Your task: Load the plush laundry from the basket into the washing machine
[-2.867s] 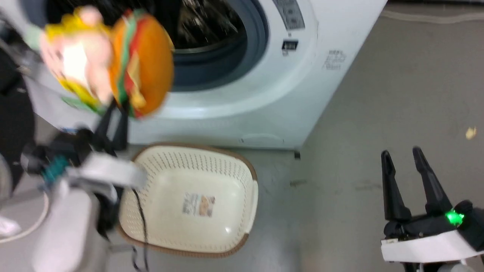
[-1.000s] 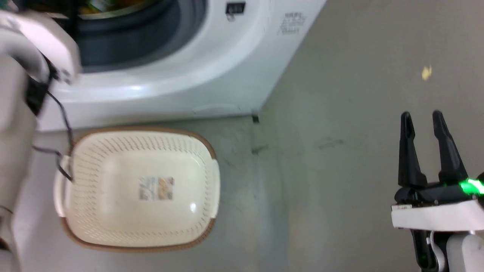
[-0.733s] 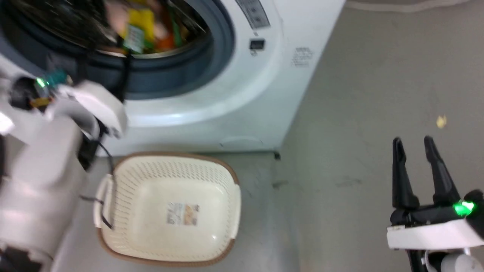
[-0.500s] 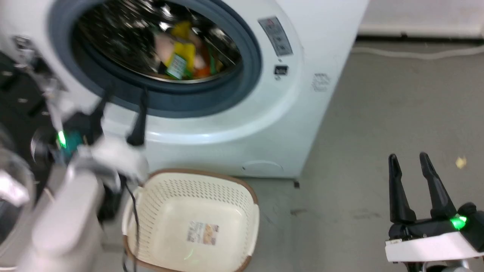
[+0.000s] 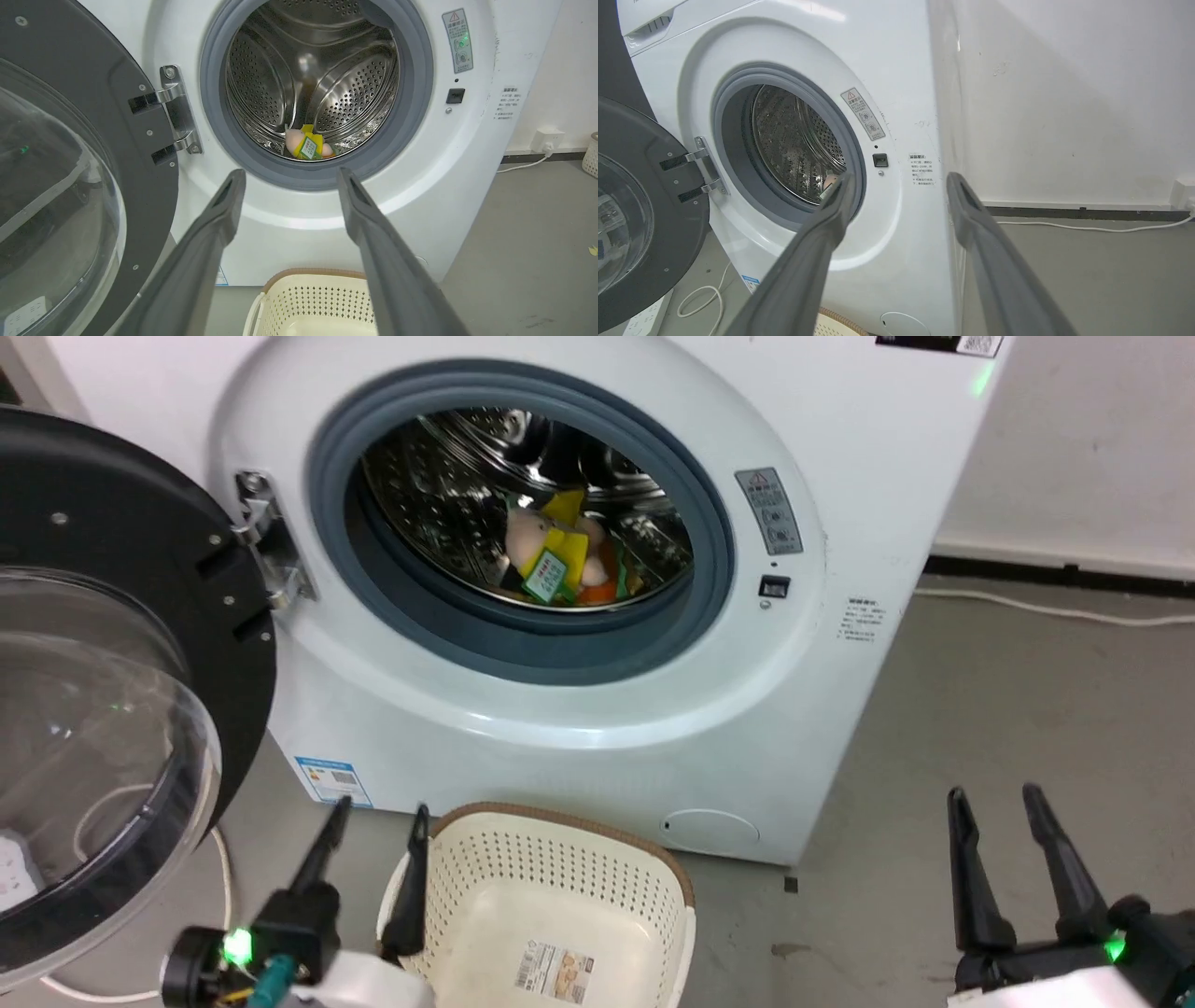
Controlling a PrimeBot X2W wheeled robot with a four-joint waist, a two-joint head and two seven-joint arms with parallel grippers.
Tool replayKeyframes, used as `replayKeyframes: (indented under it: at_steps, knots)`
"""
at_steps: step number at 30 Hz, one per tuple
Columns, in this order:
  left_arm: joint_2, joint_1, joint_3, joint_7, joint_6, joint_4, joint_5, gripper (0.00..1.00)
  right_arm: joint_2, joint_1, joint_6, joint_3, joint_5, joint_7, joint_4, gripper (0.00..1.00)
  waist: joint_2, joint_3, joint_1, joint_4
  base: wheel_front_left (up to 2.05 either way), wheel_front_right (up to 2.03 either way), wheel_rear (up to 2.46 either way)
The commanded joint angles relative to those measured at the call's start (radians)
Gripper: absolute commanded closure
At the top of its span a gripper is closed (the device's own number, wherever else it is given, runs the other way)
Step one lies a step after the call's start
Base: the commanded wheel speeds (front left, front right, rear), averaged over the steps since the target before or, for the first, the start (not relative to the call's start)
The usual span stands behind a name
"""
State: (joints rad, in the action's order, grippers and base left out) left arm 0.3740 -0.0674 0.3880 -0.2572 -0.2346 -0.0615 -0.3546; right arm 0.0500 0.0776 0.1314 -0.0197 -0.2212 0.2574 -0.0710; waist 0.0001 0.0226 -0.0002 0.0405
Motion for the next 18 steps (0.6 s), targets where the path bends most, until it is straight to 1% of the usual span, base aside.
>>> replayKeyframes:
  at_steps: [1,3,6,14,18]
  knots:
    - [-0.006,0.018,0.005,-0.004,0.003,-0.001,0.014,0.00,0.000,0.025,-0.001,0.000,0.002,0.004,0.007,0.00,-0.0001,-0.013,0.0002,0.009,0.00,0.00,0.00]
    - [-0.016,0.030,0.006,-0.004,0.015,-0.003,0.024,0.00,0.000,0.041,-0.001,-0.003,0.007,0.004,0.011,0.00,-0.0001,-0.020,0.0002,0.012,0.00,0.00,0.00]
    - [-0.026,0.035,0.001,-0.004,0.037,-0.011,0.043,0.00,0.000,0.058,-0.001,0.003,0.060,0.004,0.010,0.00,-0.0001,-0.021,0.0002,0.017,0.00,0.00,0.00]
    - [-0.057,0.034,-0.036,-0.004,0.074,-0.021,0.084,0.00,0.000,0.064,-0.001,-0.023,0.052,0.004,0.012,0.00,-0.0001,-0.004,0.0002,0.024,0.00,0.00,0.00]
    - [-0.068,0.023,-0.050,-0.004,0.099,-0.028,0.100,0.00,0.000,0.055,-0.001,-0.018,0.053,0.004,0.017,0.00,-0.0001,0.003,0.0002,0.024,0.00,0.00,0.00]
